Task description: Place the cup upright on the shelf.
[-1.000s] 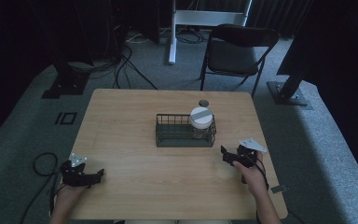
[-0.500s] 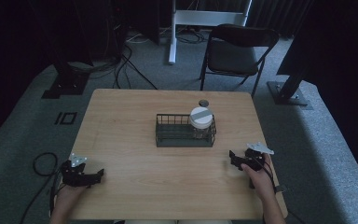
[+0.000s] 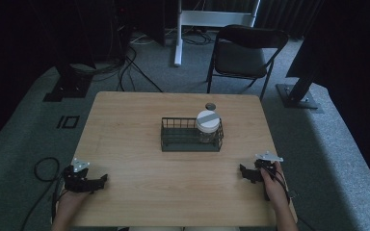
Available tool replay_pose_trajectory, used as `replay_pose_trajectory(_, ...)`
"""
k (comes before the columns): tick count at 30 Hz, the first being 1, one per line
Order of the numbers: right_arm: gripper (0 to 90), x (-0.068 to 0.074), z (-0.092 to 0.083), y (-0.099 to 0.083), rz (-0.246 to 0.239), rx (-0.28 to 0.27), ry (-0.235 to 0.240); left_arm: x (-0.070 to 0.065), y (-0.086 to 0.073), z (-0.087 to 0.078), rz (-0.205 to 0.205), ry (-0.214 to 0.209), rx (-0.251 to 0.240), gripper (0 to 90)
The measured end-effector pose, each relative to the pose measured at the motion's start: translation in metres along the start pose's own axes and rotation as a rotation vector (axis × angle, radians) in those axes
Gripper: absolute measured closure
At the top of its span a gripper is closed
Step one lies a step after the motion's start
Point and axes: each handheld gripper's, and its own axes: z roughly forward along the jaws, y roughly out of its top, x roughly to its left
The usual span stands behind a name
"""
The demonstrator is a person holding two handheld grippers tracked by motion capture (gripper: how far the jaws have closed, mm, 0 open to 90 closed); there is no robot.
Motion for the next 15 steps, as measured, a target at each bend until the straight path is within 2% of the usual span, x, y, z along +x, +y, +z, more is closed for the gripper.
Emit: replay_pose_trajectory(15, 11.4, -0.0004, -0.0001, -0.0004, 0.004, 0.004, -0.003, 0.0000, 0.0000, 0.0000, 0.000, 0.000, 0.000, 0.2)
